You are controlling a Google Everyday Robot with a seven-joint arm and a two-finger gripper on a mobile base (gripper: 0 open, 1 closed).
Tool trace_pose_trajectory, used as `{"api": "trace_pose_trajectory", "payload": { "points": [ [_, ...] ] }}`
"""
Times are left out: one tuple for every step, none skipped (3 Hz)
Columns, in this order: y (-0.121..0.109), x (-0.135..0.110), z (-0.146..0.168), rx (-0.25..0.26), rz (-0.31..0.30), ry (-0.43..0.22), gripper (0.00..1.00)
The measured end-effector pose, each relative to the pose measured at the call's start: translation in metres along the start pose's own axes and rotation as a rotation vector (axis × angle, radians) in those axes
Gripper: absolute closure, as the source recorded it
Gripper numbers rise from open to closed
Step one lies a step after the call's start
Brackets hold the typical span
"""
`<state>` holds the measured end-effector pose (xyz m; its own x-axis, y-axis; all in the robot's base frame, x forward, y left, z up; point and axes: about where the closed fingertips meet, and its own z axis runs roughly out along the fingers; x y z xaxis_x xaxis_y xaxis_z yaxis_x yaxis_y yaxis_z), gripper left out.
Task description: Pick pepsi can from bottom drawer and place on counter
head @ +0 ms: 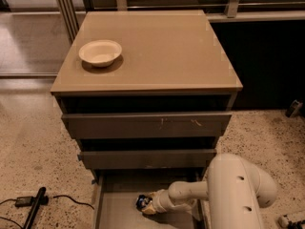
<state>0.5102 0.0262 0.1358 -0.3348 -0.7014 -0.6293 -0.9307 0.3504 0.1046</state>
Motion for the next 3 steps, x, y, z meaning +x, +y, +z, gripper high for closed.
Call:
{"api": "trace_pose_trajectory", "payload": {
  "points": [
    [0.002, -0.007, -0.023, -0.023, -0.009, -0.024, 1.00],
    [0.006, -0.012, -0.072, -0.034, -0.018, -0.049, 1.00],
    [0.012, -0.009, -0.102, -0.039, -0.015, -0.062, 1.00]
  ]
}}
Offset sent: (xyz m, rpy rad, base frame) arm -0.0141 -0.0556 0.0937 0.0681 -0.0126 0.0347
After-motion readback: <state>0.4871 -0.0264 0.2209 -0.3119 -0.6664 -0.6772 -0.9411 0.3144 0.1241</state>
